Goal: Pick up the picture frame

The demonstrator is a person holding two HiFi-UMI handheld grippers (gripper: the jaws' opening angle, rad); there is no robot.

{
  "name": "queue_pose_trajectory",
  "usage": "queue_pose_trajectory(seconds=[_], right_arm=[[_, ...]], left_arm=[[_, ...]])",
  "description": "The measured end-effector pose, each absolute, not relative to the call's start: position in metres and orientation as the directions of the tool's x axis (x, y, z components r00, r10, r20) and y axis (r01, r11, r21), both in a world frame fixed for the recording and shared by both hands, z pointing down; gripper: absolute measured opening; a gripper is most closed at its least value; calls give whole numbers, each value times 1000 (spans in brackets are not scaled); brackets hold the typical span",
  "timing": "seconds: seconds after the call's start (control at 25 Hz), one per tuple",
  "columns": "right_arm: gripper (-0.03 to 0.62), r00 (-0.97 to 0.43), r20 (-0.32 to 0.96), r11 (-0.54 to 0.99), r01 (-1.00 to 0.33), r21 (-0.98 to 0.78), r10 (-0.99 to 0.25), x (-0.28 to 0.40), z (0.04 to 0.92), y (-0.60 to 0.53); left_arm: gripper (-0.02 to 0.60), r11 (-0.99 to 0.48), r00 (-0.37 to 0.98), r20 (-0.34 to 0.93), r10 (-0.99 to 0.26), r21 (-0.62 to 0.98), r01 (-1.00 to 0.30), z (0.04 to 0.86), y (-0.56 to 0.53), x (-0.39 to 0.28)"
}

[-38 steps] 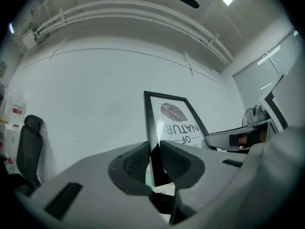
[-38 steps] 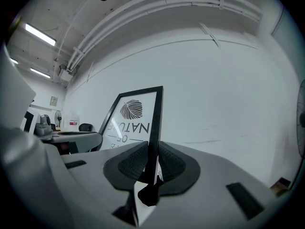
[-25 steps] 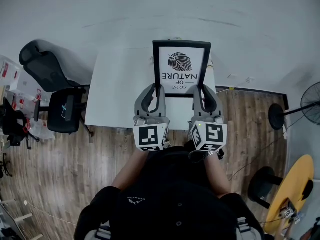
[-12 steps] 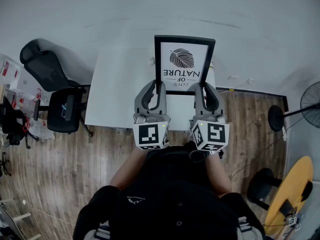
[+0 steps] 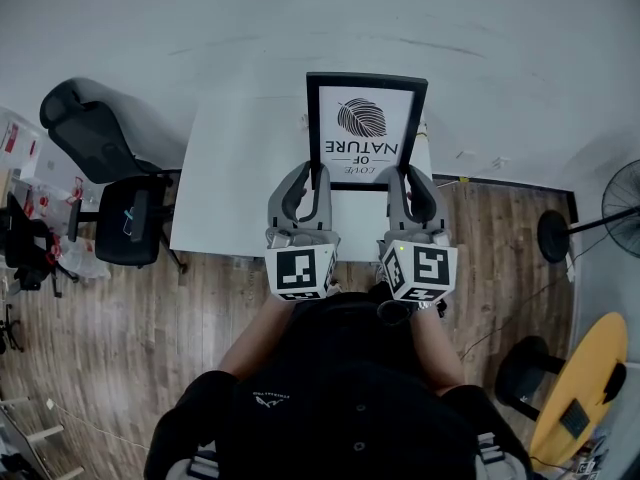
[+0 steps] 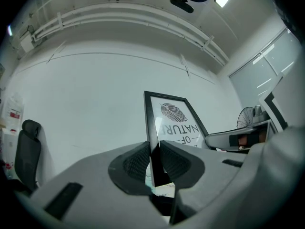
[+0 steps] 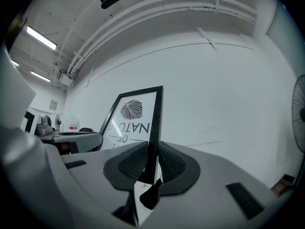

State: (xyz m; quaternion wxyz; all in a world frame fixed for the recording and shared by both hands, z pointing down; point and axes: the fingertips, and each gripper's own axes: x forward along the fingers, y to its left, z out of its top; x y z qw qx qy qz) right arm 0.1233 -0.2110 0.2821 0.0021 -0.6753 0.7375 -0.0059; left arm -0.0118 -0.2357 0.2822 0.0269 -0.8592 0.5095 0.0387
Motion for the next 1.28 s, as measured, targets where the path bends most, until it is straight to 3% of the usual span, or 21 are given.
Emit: queue_pose_trajectory(seconds=[1.28], right_arm=[[67,-72,37,71,-997,-9,-997,128,295,-221]], left_arm=[[72,-479,477,-73,-876,13,-878,297,-245,-7]])
